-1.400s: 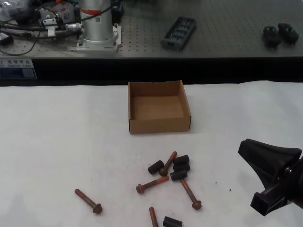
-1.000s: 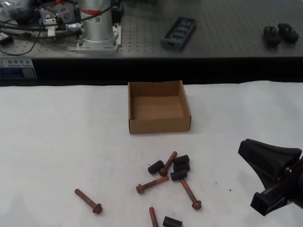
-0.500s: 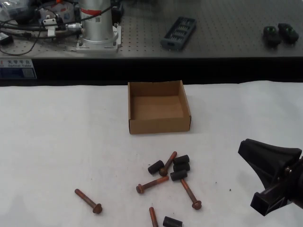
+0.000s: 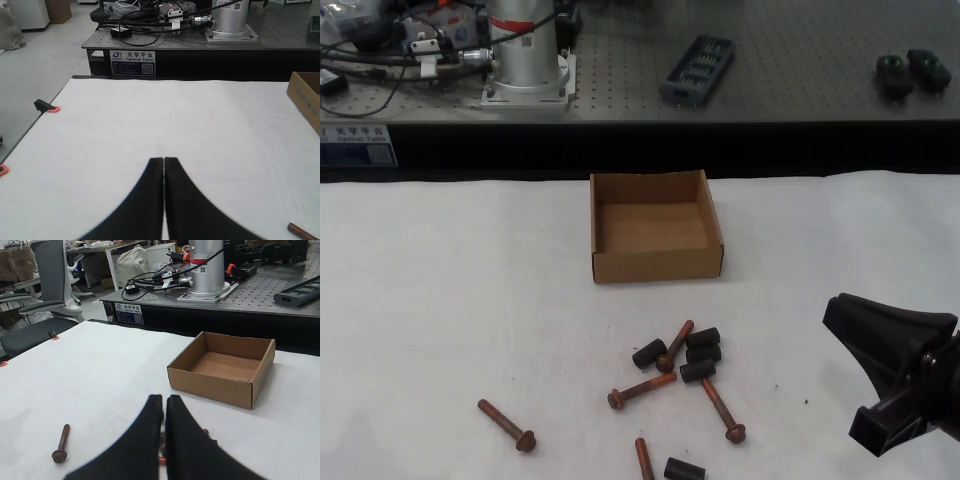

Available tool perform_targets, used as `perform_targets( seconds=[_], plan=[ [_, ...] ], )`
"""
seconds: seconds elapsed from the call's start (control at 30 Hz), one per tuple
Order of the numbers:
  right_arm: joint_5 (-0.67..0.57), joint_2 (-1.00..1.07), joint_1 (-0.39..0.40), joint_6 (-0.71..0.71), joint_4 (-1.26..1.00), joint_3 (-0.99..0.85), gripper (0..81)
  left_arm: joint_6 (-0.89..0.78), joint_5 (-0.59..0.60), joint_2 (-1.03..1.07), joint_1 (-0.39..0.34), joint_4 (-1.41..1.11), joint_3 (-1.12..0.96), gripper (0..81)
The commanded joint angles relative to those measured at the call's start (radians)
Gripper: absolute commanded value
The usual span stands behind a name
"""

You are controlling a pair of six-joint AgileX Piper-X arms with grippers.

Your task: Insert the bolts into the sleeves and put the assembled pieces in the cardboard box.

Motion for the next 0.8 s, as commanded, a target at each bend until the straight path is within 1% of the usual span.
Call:
perform_targets(
  seconds=[0.0,0.07,0.17,0.23,0.3,0.33,0.43,0.5,0.57,0.63,0.7,0.77],
  plan=[
    [0.001,0.001,0.003,0.052,-0.046,-0.001,4.3,-0.053,0.014,-0.008,0.003,-0.024,-0.002,0.6],
    [-0.059,0.001,0.003,0.154,-0.047,-0.001,4.3,-0.157,0.085,-0.008,0.003,-0.035,-0.002,0.6],
    [-0.182,0.001,0.003,0.327,-0.051,-0.001,4.3,-0.346,0.261,-0.008,0.003,-0.077,-0.002,0.6],
    [-0.263,0.001,0.003,0.405,-0.051,-0.001,4.3,-0.427,0.385,-0.008,0.003,-0.115,-0.002,0.6],
    [-0.312,0.001,0.003,0.435,-0.051,-0.001,4.3,-0.505,0.533,-0.008,0.003,-0.158,-0.002,0.6],
    [-0.316,0.001,0.003,0.435,-0.051,-0.001,4.3,-0.512,0.593,-0.008,0.003,-0.171,-0.002,0.6],
    [-0.316,0.001,0.003,0.435,-0.051,-0.001,4.3,-0.509,0.824,-0.008,0.003,-0.174,-0.002,0.6],
    [-0.316,0.001,0.003,0.44,-0.051,-0.001,4.3,-0.525,0.934,-0.008,0.003,-0.168,-0.002,0.6],
    [-0.316,0.001,0.003,0.473,-0.051,-0.001,4.3,-0.608,1.0,-0.008,0.003,-0.168,-0.002,0.6],
    [-0.308,0.001,0.003,0.471,-0.051,-0.001,4.3,-0.681,1.051,-0.008,0.003,-0.168,-0.002,0.6],
    [-0.308,0.001,0.003,0.471,-0.051,-0.001,4.3,-0.707,1.047,-0.008,0.003,-0.168,-0.002,0.6],
    [-0.308,0.001,0.003,0.471,-0.049,-0.001,4.3,-0.704,0.999,-0.008,0.003,-0.168,-0.002,0.6]
  ],
)
